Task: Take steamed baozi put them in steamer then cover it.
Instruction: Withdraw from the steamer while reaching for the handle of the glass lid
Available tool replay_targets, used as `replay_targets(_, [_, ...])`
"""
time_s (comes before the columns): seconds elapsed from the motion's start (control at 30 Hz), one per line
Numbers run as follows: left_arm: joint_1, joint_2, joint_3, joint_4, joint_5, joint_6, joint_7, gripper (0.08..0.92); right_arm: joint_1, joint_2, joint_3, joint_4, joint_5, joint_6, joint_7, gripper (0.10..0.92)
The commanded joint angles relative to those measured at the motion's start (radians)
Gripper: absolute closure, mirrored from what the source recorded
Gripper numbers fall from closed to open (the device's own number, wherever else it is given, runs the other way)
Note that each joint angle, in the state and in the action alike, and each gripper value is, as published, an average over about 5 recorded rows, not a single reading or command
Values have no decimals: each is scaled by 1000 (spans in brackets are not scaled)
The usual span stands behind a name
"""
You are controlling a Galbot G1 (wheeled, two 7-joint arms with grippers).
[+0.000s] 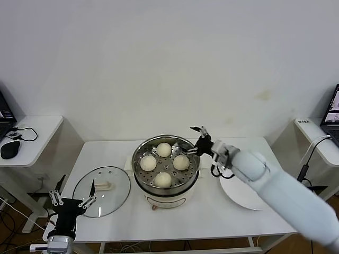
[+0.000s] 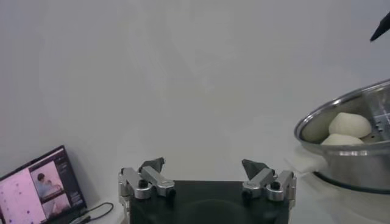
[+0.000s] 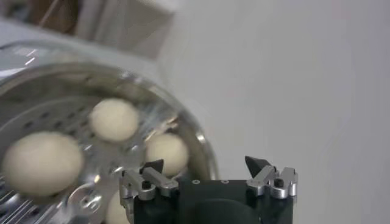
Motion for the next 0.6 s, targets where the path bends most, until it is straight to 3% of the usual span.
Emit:
replay_targets(0.03, [-15, 1, 38, 89, 119, -44, -30, 177, -707, 273, 713, 65, -126, 498, 97, 203])
replay_targets(0.23, [-24, 18, 29, 148, 340, -54, -57, 177, -870, 446, 902, 93, -91, 542, 46, 203])
replay_targets(0.43, [-5, 19, -39, 201, 844, -119, -129, 177, -1011, 515, 971, 127, -87, 455, 34, 203])
replay_targets(0.6, [11, 82, -47, 252, 1009, -147, -135, 177, -1081, 579, 1021, 166, -85, 418, 38, 202])
